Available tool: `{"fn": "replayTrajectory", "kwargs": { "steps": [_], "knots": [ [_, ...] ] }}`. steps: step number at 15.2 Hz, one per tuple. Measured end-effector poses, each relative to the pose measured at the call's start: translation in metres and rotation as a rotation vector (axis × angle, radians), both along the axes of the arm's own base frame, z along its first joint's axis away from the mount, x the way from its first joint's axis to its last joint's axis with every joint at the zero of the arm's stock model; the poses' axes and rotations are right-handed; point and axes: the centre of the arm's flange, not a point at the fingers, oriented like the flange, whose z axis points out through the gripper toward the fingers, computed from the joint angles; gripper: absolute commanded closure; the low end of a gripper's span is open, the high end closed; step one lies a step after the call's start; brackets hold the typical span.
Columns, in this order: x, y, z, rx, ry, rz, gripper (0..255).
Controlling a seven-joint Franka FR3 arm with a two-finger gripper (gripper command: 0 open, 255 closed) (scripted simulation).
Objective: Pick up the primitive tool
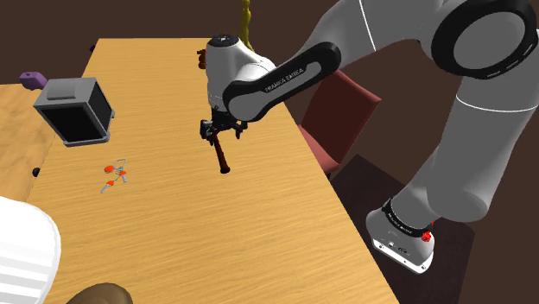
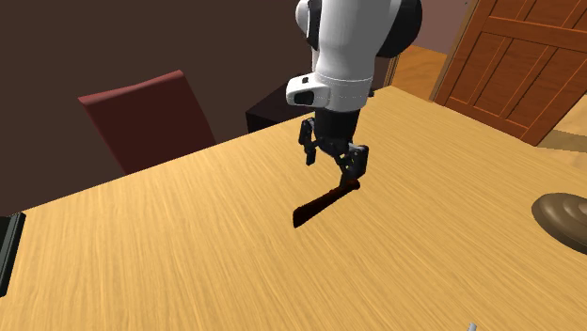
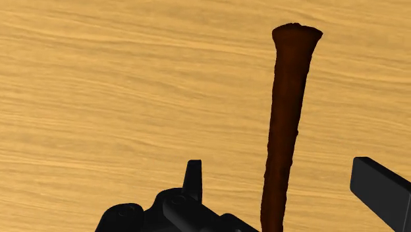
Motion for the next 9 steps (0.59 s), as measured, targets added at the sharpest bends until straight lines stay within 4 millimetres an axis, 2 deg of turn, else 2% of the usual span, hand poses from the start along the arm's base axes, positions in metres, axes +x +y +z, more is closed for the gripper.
{"fn": "replayTrajectory", "kwargs": {
  "steps": [2, 9],
  "knots": [
    [0.017, 0.009, -0.015, 0.002, -0.005, -0.013, 0],
    [0.018, 0.013, -0.052, 0.002, -0.007, -0.019, 0]
  ]
}}
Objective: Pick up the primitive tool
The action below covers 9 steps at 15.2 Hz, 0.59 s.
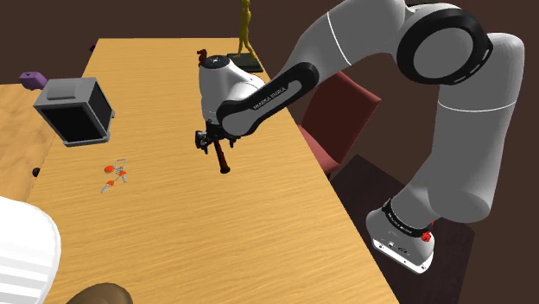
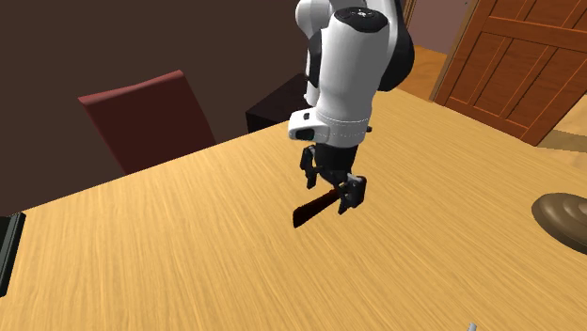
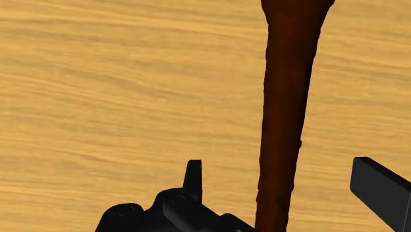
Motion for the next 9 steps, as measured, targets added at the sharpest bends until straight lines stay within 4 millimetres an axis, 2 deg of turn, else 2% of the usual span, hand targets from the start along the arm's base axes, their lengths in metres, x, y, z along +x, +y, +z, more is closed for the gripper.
{"fn": "replayTrajectory", "kwargs": {
  "steps": [1, 2, 9],
  "knots": [
    [0.0003, 0.001, -0.0027, 0.0, 0.0, 0.0, 0],
    [0.0001, 0.0009, -0.0044, 0.0, 0.0, 0.0, 255],
    [-0.0001, 0.0011, -0.0059, 0.001, -0.002, 0.0, 255]
  ]
}}
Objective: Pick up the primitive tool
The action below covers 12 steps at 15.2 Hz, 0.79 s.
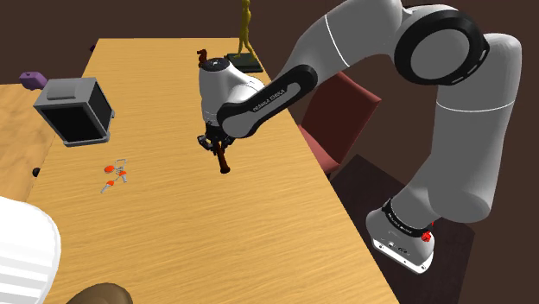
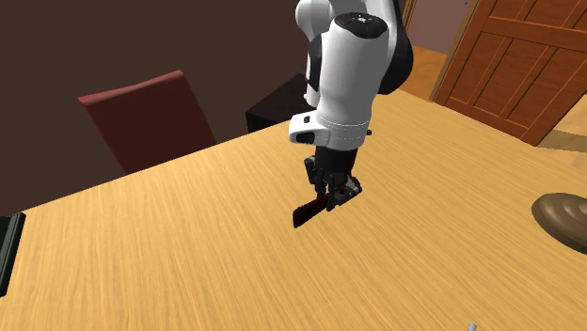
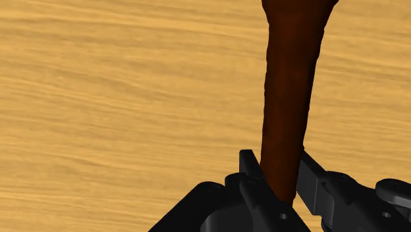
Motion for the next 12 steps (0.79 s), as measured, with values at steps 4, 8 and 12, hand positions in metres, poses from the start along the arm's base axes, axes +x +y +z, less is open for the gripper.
{"fn": "replayTrajectory", "kwargs": {
  "steps": [4, 8, 12],
  "knots": [
    [0.0, 0.0, 0.002, 0.0, 0.001, 0.0, 255],
    [0.001, -0.001, 0.02, 0.0, 0.001, 0.0, 255],
    [0.0, -0.001, 0.042, -0.001, 0.001, 0.0, 255]
  ]
}}
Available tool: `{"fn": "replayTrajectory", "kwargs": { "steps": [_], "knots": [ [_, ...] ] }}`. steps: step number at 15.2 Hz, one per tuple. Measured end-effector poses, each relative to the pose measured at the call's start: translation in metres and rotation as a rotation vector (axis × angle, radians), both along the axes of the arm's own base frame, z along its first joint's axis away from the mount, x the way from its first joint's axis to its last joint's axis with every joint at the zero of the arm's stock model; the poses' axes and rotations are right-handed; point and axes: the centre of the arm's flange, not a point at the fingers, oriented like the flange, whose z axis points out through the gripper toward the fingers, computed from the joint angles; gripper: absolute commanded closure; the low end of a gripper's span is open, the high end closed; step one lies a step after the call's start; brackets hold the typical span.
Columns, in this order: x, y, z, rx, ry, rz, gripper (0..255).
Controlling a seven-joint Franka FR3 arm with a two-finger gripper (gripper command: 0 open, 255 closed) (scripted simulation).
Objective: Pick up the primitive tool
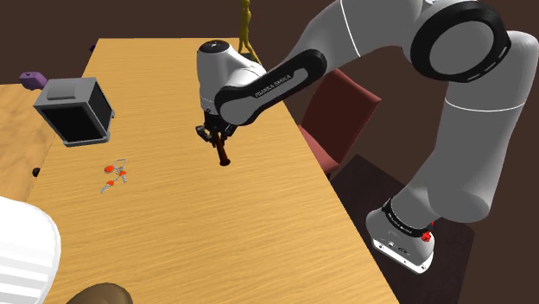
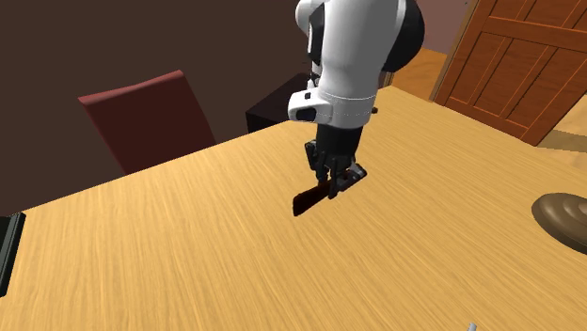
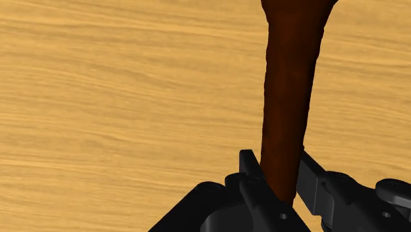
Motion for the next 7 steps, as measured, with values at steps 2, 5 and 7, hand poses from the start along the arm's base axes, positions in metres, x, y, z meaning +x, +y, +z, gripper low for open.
{"fn": "replayTrajectory", "kwargs": {
  "steps": [2, 5, 7],
  "knots": [
    [0.0, 0.0, 0.01, 0.0, 0.0, 0.0, 255],
    [0.0, 0.0, 0.025, 0.0, 0.0, 0.0, 255],
    [0.0, 0.001, 0.033, 0.0, 0.0, 0.0, 255]
  ]
}}
